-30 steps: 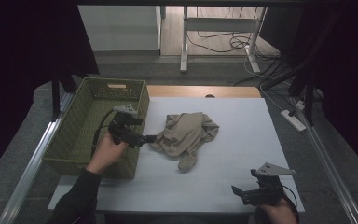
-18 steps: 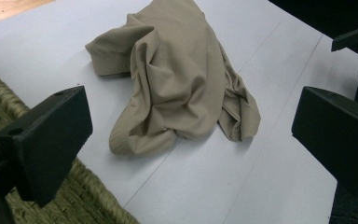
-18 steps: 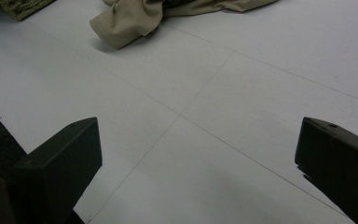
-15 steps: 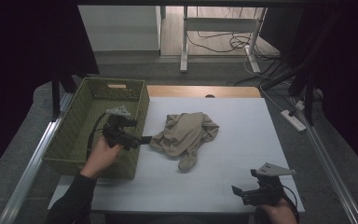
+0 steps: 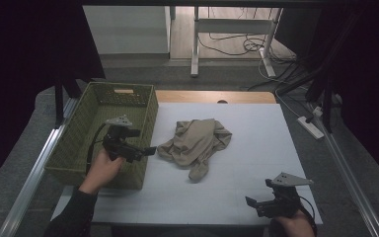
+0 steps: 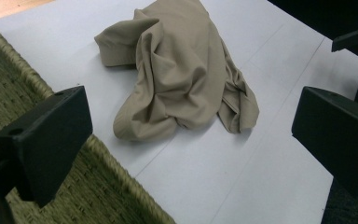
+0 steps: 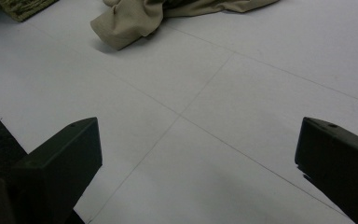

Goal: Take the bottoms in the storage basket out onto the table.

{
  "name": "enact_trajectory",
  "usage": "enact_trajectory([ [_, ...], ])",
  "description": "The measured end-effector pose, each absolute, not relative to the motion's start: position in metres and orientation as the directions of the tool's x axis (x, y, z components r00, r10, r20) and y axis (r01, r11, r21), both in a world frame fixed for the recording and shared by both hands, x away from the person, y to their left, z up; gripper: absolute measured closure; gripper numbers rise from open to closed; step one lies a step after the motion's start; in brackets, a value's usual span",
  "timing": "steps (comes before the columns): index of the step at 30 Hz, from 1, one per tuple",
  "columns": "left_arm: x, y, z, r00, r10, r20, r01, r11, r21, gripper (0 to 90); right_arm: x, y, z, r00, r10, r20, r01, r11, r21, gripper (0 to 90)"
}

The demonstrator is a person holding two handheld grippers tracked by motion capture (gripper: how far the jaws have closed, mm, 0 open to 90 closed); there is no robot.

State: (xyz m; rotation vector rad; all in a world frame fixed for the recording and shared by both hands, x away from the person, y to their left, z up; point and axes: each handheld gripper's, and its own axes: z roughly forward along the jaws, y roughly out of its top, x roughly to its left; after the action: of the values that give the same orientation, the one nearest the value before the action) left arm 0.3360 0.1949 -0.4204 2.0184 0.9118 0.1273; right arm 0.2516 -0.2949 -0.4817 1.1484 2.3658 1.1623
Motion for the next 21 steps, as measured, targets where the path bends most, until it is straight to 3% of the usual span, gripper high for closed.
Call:
enact_trajectory([
  [21, 0.304, 0.217, -0.430, 0.703, 0.663, -0.258, 0.561, -0.295, 0.774, 0.0, 0.252, -0.294, -0.482, -0.650, 0.753, 0.099, 0.540, 0.367, 0.757, 1.0],
])
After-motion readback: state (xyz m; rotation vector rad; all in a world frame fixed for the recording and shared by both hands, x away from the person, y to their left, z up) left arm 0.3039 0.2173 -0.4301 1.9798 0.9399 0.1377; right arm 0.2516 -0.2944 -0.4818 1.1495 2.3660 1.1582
